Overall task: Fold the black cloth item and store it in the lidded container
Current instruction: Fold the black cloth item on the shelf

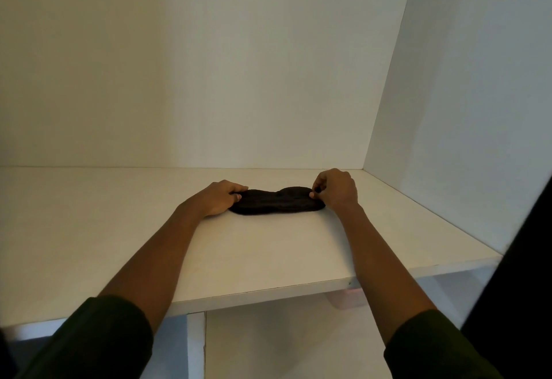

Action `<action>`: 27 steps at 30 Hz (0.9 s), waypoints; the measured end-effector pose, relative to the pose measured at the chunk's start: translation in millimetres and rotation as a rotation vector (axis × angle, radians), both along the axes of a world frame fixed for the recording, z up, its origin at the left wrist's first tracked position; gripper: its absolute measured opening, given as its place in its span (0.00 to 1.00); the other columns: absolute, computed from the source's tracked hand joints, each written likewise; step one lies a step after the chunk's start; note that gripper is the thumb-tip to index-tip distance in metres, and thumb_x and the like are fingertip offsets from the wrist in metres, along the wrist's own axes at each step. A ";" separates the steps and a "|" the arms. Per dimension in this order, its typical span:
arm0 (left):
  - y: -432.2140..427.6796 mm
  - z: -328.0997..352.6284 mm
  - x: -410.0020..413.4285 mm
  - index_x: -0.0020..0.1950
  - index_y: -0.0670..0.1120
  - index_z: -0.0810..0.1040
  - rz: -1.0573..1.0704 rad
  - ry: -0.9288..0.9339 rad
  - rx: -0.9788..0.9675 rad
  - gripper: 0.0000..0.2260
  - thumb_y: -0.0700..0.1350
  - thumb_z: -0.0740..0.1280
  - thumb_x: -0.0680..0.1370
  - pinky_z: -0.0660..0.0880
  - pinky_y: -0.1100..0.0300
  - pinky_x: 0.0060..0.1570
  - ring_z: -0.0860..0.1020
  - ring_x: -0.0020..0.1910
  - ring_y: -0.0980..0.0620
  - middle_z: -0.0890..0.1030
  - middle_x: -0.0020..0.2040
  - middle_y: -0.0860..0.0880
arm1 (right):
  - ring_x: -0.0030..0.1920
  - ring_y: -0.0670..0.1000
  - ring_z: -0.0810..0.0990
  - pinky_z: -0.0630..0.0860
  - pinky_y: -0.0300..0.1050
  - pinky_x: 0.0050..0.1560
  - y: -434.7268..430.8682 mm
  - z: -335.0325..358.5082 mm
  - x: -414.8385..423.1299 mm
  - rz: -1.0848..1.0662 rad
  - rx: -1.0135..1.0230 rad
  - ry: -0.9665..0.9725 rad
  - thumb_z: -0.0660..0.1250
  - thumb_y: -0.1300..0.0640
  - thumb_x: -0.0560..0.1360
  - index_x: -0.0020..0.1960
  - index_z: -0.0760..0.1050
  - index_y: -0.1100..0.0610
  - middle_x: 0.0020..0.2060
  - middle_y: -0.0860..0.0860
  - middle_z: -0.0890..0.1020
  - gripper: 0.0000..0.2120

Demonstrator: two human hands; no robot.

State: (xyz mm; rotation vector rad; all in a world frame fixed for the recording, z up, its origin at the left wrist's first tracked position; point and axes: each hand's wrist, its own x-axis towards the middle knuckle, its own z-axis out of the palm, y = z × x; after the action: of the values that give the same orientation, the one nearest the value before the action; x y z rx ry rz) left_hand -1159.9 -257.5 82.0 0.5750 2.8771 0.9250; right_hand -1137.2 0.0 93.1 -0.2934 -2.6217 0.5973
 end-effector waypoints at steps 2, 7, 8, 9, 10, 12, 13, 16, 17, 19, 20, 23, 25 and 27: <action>0.1 -0.5 -0.8 0.73 0.47 0.68 0.000 -0.001 0.002 0.19 0.41 0.56 0.82 0.59 0.57 0.71 0.65 0.73 0.47 0.69 0.73 0.46 | 0.41 0.50 0.78 0.72 0.40 0.40 -1.4 0.3 0.3 -0.012 -0.009 0.002 0.77 0.59 0.66 0.43 0.82 0.57 0.44 0.53 0.85 0.07; 1.2 0.2 1.4 0.73 0.47 0.67 -0.002 -0.002 -0.003 0.19 0.40 0.56 0.81 0.59 0.57 0.71 0.65 0.73 0.47 0.69 0.73 0.46 | 0.43 0.53 0.81 0.73 0.41 0.41 -2.5 2.3 0.9 -0.034 -0.080 -0.023 0.77 0.59 0.66 0.44 0.83 0.60 0.45 0.55 0.85 0.09; 1.2 0.2 2.0 0.73 0.47 0.67 0.000 -0.003 -0.002 0.19 0.40 0.56 0.82 0.59 0.57 0.71 0.65 0.73 0.47 0.69 0.73 0.46 | 0.43 0.52 0.80 0.72 0.40 0.41 -2.8 2.9 1.5 -0.042 -0.096 -0.027 0.77 0.59 0.66 0.45 0.82 0.60 0.45 0.55 0.85 0.10; 1.2 0.2 2.4 0.73 0.47 0.67 0.002 -0.004 -0.001 0.19 0.40 0.56 0.82 0.59 0.57 0.71 0.66 0.73 0.47 0.69 0.73 0.46 | 0.41 0.52 0.79 0.71 0.40 0.41 -3.2 3.8 2.5 -0.049 -0.111 -0.032 0.77 0.59 0.66 0.45 0.82 0.60 0.45 0.56 0.85 0.10; 1.3 0.1 2.4 0.73 0.47 0.67 0.002 -0.006 0.001 0.19 0.40 0.56 0.82 0.59 0.57 0.71 0.66 0.73 0.47 0.69 0.73 0.46 | 0.41 0.51 0.78 0.70 0.40 0.41 -3.2 4.7 3.3 -0.055 -0.125 -0.044 0.77 0.58 0.66 0.45 0.83 0.61 0.45 0.56 0.85 0.10; 1.1 0.2 2.5 0.73 0.47 0.67 0.003 -0.009 0.002 0.19 0.40 0.56 0.82 0.59 0.56 0.71 0.65 0.73 0.47 0.69 0.73 0.46 | 0.42 0.52 0.80 0.70 0.40 0.39 -4.7 7.4 4.3 -0.069 -0.138 -0.068 0.76 0.58 0.66 0.45 0.83 0.62 0.45 0.56 0.85 0.10; 1.1 0.4 2.8 0.73 0.47 0.67 0.004 -0.010 0.004 0.19 0.40 0.56 0.82 0.59 0.56 0.71 0.65 0.73 0.47 0.68 0.73 0.46 | 0.44 0.54 0.81 0.70 0.40 0.36 -6.6 9.3 4.9 -0.081 -0.131 -0.079 0.75 0.58 0.67 0.45 0.83 0.63 0.44 0.56 0.85 0.10; 1.9 0.5 2.8 0.73 0.46 0.67 0.002 -0.013 0.009 0.19 0.39 0.55 0.82 0.59 0.57 0.71 0.65 0.73 0.47 0.68 0.73 0.45 | 0.34 0.52 0.78 0.65 0.38 0.27 -12.6 12.4 6.2 -0.119 -0.088 -0.087 0.70 0.57 0.68 0.34 0.75 0.63 0.29 0.52 0.77 0.10; 1.9 0.5 2.7 0.73 0.46 0.67 0.000 -0.011 0.007 0.19 0.39 0.55 0.82 0.59 0.57 0.71 0.65 0.73 0.47 0.68 0.73 0.45 | 0.29 0.50 0.73 0.62 0.37 0.26 -14.8 12.7 6.3 -0.122 -0.083 -0.083 0.69 0.57 0.68 0.29 0.70 0.61 0.25 0.51 0.72 0.13; 2.2 0.2 2.0 0.73 0.46 0.67 -0.004 -0.010 0.007 0.19 0.39 0.55 0.81 0.60 0.57 0.71 0.65 0.73 0.47 0.69 0.73 0.46 | 0.28 0.50 0.72 0.61 0.37 0.26 -17.3 13.4 7.5 -0.123 -0.068 -0.089 0.67 0.57 0.69 0.28 0.68 0.60 0.24 0.51 0.71 0.14; 2.0 0.2 1.6 0.73 0.46 0.67 -0.004 -0.012 0.009 0.19 0.39 0.55 0.81 0.60 0.57 0.71 0.66 0.73 0.47 0.69 0.73 0.46 | 0.33 0.53 0.77 0.65 0.37 0.29 -17.0 13.2 7.1 -0.121 -0.054 -0.096 0.67 0.58 0.69 0.32 0.74 0.63 0.27 0.53 0.76 0.11; 1.3 -0.1 0.9 0.73 0.46 0.68 -0.006 -0.011 0.010 0.19 0.39 0.56 0.81 0.60 0.57 0.71 0.66 0.73 0.47 0.69 0.73 0.46 | 0.46 0.56 0.83 0.72 0.41 0.39 -16.6 12.4 7.1 -0.114 -0.007 -0.094 0.67 0.62 0.70 0.47 0.82 0.66 0.43 0.58 0.85 0.10; 1.2 -0.4 0.3 0.73 0.47 0.68 -0.005 -0.011 0.008 0.19 0.39 0.56 0.81 0.60 0.56 0.72 0.66 0.73 0.47 0.69 0.73 0.46 | 0.46 0.56 0.83 0.73 0.41 0.39 -16.6 10.8 6.5 -0.115 0.010 -0.085 0.67 0.63 0.70 0.48 0.82 0.66 0.44 0.58 0.85 0.10; 1.2 -0.6 -0.5 0.73 0.46 0.68 -0.003 -0.012 0.012 0.19 0.39 0.56 0.81 0.60 0.56 0.72 0.66 0.73 0.47 0.69 0.73 0.46 | 0.45 0.56 0.83 0.75 0.42 0.39 -18.3 10.8 4.6 -0.121 0.037 -0.077 0.69 0.63 0.69 0.47 0.82 0.65 0.44 0.58 0.85 0.09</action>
State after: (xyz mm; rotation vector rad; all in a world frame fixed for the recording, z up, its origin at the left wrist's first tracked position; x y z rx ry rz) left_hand -1160.4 -256.3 81.4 0.5734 2.8615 0.9424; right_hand -1132.6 -18.3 103.9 -0.4682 -2.6620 0.5053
